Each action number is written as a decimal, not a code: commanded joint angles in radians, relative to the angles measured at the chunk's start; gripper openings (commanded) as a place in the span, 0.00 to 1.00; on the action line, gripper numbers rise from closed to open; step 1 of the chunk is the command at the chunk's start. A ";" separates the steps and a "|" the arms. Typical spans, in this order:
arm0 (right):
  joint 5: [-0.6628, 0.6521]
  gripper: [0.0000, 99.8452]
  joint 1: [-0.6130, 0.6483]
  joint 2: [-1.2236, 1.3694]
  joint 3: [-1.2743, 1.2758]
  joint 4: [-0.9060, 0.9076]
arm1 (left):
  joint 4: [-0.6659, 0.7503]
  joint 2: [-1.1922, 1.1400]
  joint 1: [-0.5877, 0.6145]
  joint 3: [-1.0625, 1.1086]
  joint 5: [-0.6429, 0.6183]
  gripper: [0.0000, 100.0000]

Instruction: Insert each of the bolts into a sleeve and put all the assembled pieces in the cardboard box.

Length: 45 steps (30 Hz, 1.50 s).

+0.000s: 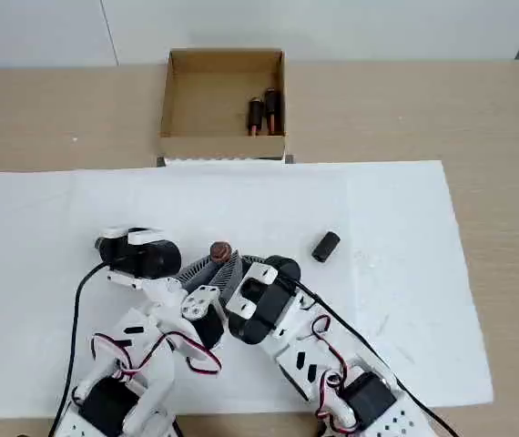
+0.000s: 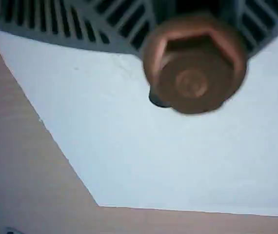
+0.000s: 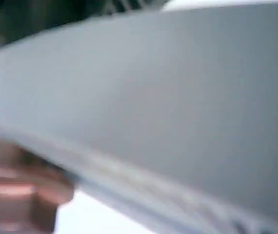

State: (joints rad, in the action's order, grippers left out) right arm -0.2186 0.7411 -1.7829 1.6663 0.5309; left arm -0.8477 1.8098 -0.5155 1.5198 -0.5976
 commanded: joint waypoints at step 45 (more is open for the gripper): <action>0.006 0.00 -0.223 -0.010 0.012 -0.028 | -0.020 0.003 0.374 -0.068 0.459 0.01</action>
State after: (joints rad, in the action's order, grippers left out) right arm -0.2202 0.5646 -1.7845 1.6678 0.5217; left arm -0.8723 1.8052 -0.1918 1.4170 -0.1695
